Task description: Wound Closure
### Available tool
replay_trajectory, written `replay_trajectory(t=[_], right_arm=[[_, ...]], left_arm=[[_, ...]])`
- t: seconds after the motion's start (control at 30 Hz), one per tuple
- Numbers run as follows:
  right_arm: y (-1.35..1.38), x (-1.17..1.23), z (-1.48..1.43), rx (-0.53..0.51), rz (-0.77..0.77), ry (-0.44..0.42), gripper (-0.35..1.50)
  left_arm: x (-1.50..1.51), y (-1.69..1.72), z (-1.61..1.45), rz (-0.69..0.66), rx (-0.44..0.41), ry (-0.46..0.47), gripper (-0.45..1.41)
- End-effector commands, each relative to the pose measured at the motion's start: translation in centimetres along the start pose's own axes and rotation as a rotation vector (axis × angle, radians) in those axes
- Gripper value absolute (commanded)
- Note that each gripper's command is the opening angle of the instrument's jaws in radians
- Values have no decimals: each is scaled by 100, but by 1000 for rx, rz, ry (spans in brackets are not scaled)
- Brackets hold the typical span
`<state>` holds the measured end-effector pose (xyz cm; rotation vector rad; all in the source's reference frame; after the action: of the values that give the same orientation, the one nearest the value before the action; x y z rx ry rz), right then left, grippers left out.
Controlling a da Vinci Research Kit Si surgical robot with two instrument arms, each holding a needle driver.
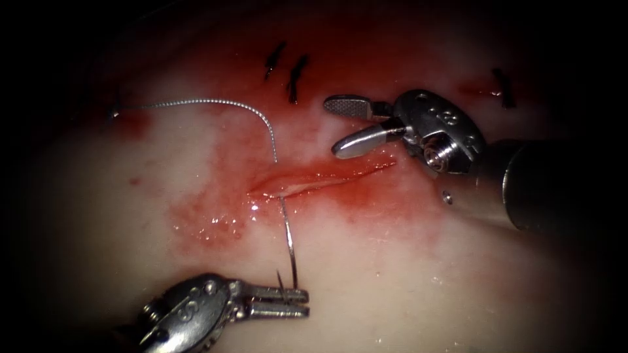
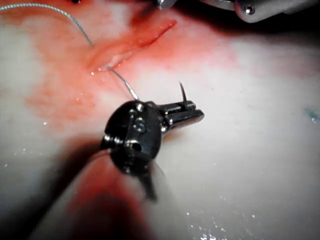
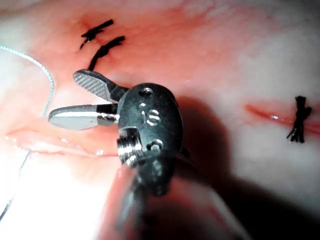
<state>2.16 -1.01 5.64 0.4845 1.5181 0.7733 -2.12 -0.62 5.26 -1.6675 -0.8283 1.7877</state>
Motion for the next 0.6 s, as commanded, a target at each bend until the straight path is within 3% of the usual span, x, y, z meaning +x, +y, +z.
replay_trajectory(t=[0.03, 0.07, 0.1, 0.13, 0.23, 0.27, 0.37, 0.4, 0.47, 0.6], right_arm=[[2, -7, 7, 2, 1, 0, 12], [1, -7, 6, 0, 1, 0, 7], [0, -7, 6, 20, 24, 0, 14], [0, -7, 6, 20, 24, 0, 14], [-4, -9, 5, 26, 130, -6, 37], [-6, -9, 5, 27, 148, -7, 37], [-13, -11, 4, 31, 213, -23, 0], [-18, -10, 2, 31, 305, -73, -33], [-23, -8, 0, 26, 315, -130, -35], [-30, -1, -4, 28, 330, -147, -35]], left_arm=[[-3, -4, 6, 30, -3, -1, -45], [-1, -3, 5, 80, 17, -3, -45], [5, -2, 5, 163, 49, -8, -45], [5, -2, 5, 163, 49, -8, -45], [19, 1, 4, 311, 103, -20, -45], [26, 3, 4, 360, 122, -28, -45], [45, 8, 3, 480, 173, -53, -45], [56, 11, 3, 546, 211, -74, -45], [66, 15, 4, 598, 246, -96, -45], [75, 18, 5, 668, 284, -116, -45]])
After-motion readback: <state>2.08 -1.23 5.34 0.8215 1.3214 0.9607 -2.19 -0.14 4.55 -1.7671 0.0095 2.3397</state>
